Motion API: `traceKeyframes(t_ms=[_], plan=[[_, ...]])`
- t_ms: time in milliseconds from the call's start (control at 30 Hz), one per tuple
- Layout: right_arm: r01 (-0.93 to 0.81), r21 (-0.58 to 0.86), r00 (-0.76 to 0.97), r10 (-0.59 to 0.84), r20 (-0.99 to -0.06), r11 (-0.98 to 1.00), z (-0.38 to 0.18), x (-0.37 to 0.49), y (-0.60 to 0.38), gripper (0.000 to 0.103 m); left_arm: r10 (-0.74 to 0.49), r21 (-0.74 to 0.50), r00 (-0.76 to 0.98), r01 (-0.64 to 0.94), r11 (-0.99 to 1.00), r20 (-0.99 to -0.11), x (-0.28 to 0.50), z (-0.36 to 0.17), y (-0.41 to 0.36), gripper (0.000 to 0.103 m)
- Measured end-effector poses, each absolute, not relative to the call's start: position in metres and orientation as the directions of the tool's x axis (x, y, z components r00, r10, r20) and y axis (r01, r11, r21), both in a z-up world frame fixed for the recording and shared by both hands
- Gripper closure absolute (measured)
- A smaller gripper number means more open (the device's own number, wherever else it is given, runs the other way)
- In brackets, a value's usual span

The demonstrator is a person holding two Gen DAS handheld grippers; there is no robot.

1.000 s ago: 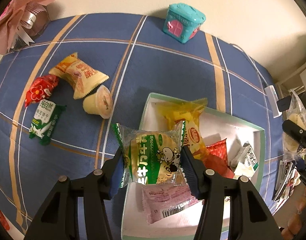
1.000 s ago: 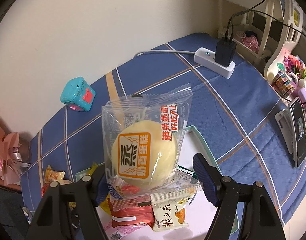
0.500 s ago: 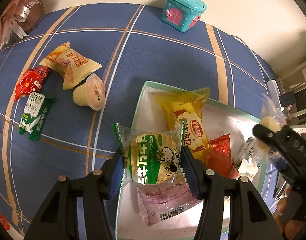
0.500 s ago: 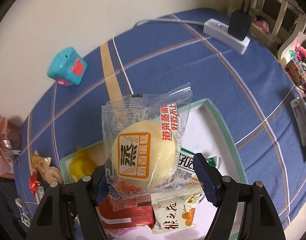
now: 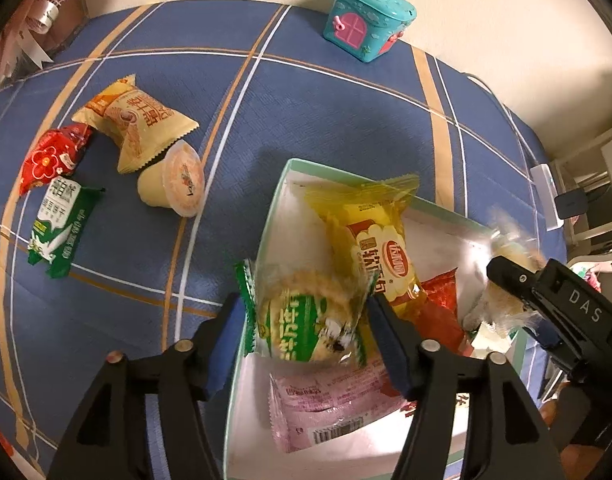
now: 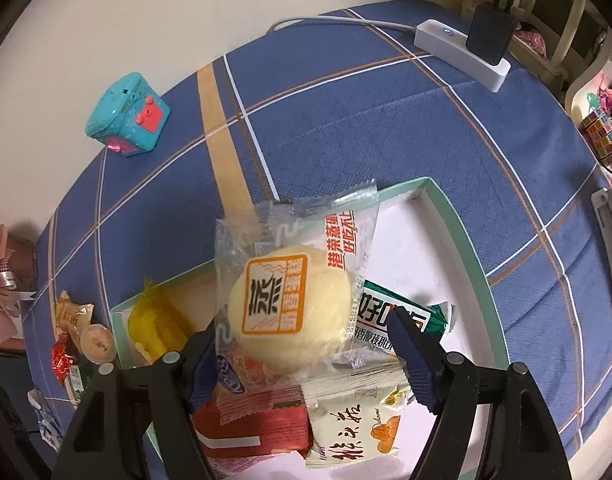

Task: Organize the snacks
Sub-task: 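Open both grippers to release the cookie pack and bun in the tray, then lift both tools from the tray and move them back to the loose snacks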

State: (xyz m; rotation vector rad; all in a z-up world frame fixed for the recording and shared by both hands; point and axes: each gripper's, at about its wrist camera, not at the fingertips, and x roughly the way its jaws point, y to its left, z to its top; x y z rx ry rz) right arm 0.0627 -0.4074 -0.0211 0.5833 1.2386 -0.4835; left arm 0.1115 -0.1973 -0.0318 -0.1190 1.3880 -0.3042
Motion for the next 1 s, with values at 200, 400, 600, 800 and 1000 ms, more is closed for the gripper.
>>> traceKeyframes(t_ms=[200,400,600,800,1000], plan=[[0.620,0.141,0.280,-0.050,-0.959,0.772,-0.011,0.063,-0.405,0.013,-0.283,-0.261,0.149,0.148,0.954,-0.948,0.110,-0.030,-0.200,0.035],[0.605,0.115,0.307,-0.097,-0.947,0.788,0.006,0.063,-0.404,0.000,-0.297,-0.271,0.167,0.161,0.949,-0.940,0.110,-0.021,-0.201,0.024],[0.587,0.102,0.338,-0.128,-0.933,0.803,0.023,0.063,-0.403,0.000,-0.264,-0.231,0.231,0.159,0.960,-0.937,0.112,-0.006,-0.195,0.016],[0.574,0.094,0.357,-0.145,-0.923,0.814,0.036,0.061,-0.399,0.000,-0.216,-0.194,0.328,0.097,0.976,-0.920,0.117,0.010,-0.175,0.009],[0.559,0.085,0.359,-0.148,-0.922,0.825,0.040,0.063,-0.396,0.000,-0.193,-0.200,0.410,0.025,0.979,-0.891,0.123,0.026,-0.147,0.000]])
